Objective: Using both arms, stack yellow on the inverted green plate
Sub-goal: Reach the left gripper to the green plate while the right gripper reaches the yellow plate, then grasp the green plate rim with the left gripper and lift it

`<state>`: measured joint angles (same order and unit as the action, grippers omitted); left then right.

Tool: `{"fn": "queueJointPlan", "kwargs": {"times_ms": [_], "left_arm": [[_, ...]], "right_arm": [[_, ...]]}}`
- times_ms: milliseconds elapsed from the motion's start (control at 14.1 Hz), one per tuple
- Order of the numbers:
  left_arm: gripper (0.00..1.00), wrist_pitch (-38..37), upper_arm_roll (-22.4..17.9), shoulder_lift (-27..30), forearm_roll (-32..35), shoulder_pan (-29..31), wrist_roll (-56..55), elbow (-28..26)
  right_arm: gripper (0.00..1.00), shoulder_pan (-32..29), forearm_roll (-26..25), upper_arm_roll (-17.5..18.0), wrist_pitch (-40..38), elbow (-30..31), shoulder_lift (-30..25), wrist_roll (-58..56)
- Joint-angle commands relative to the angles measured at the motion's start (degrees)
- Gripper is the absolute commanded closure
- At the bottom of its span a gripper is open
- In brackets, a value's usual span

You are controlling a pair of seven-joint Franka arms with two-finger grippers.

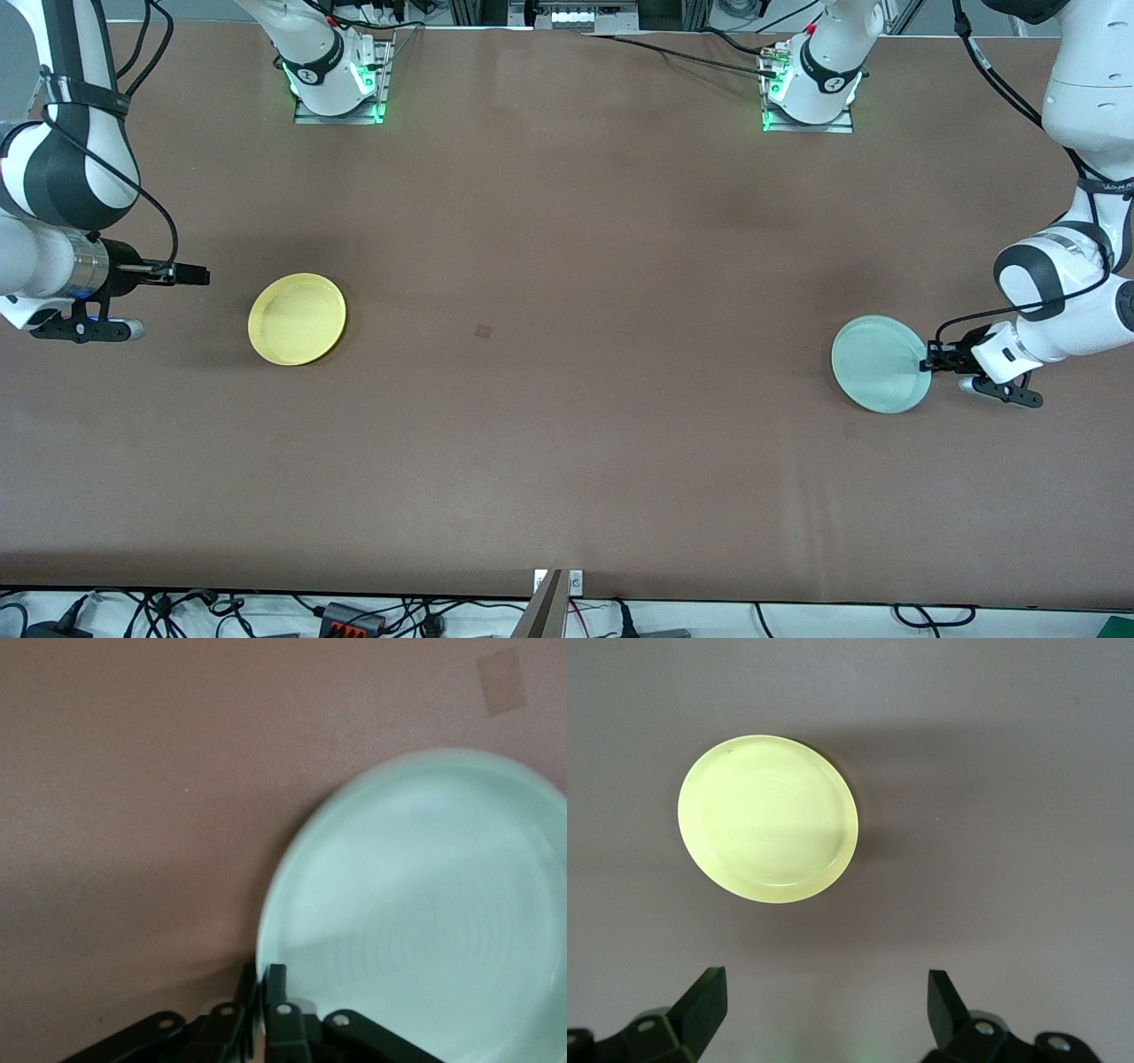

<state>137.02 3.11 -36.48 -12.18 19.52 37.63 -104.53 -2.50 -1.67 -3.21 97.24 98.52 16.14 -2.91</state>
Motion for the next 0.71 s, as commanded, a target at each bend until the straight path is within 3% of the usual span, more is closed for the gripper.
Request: {"fn": "queueJointPlan", "kwargs": {"times_ms": [0, 213, 498, 640], "left_arm": [[0.99, 0.09, 0.49, 0.09, -1.36, 0.26, 2.27, 0.82], [0.99, -0.95, 0.67, 1.32, -1.18, -1.75, 2.1, 2.74], [0.99, -12.97, 0.05, 4.23, -0.3, -5.27, -3.68, 8.53], [0.99, -17.64, 0.49, 4.4, 6.34, -7.03, -8.51, 12.75]], "right_arm": [[0.0, -1.27, 0.26, 0.31, 0.23, -0.26, 2.92, -0.87], [0.0, -2.41, 2.71, 0.23, 3.21, -0.35, 8.19, -0.87], [0.0, -3.65, 3.07, 0.23, 8.48, -0.52, 13.99, -0.96], [0.0, -4.26, 3.33, 0.31, 10.16, -0.52, 17.24, -0.87]]}}
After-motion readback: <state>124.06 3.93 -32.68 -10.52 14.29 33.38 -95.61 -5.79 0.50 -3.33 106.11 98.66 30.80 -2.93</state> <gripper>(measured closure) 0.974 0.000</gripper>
